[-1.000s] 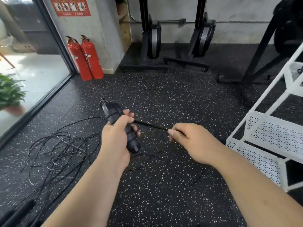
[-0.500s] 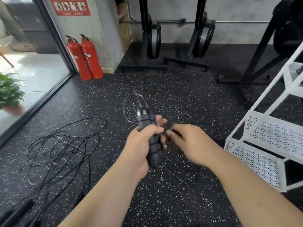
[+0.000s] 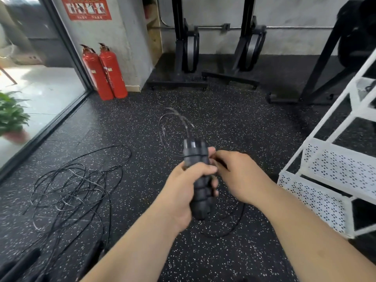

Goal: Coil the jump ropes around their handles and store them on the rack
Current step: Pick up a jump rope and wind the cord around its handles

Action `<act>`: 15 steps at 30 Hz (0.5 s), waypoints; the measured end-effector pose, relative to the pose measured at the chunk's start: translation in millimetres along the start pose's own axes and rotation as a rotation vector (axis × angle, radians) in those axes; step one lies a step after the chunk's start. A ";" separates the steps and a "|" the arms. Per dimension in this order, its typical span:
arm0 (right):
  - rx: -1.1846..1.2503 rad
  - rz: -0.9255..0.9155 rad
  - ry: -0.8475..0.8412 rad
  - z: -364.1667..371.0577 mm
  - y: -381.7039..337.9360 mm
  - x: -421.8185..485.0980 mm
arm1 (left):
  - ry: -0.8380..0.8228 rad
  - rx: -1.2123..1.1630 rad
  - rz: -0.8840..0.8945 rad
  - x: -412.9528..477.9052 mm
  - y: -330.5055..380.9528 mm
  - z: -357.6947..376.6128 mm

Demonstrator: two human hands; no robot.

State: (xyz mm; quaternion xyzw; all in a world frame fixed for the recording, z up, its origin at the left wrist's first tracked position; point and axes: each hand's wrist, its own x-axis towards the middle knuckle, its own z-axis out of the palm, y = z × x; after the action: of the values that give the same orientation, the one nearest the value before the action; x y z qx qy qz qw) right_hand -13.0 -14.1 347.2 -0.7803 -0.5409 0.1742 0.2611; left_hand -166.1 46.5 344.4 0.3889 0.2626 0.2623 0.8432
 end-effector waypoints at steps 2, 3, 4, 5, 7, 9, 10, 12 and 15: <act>-0.003 0.004 -0.014 -0.2 -0.2 -0.3 | -0.001 0.019 -0.001 2.1 -2.8 0.9; -0.004 -0.003 -0.016 -1.4 0.5 -0.8 | 0.005 0.033 0.004 4.1 -1.0 -1.5; -0.005 -0.008 -0.016 -2.5 1.4 -1.4 | 0.009 0.045 0.013 5.8 2.3 -4.3; -0.003 -0.009 -0.015 -3.7 2.2 -2.1 | 0.020 0.051 0.025 7.7 6.2 -8.1; 0.021 -0.001 -0.023 -6.6 3.9 -2.7 | 0.070 0.032 0.062 11.2 14.6 -15.7; 0.065 0.019 -0.043 -10.9 5.8 -2.4 | 0.150 -0.026 0.115 14.0 24.1 -24.2; 0.081 0.027 -0.051 -13.4 6.7 -2.2 | 0.190 -0.069 0.142 14.9 28.9 -29.1; 0.094 0.027 -0.048 -17.2 7.6 -2.2 | 0.257 -0.149 0.186 16.7 36.8 -37.4; 0.098 0.019 0.007 -18.4 7.3 -1.8 | 0.282 -0.161 0.187 16.0 37.3 -39.1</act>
State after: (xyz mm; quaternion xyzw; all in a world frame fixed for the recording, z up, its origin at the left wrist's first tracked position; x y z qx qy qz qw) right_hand 2.0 -21.8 357.6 -0.7723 -0.5232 0.2003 0.2993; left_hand -188.7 97.9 348.4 0.3021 0.3192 0.4116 0.7984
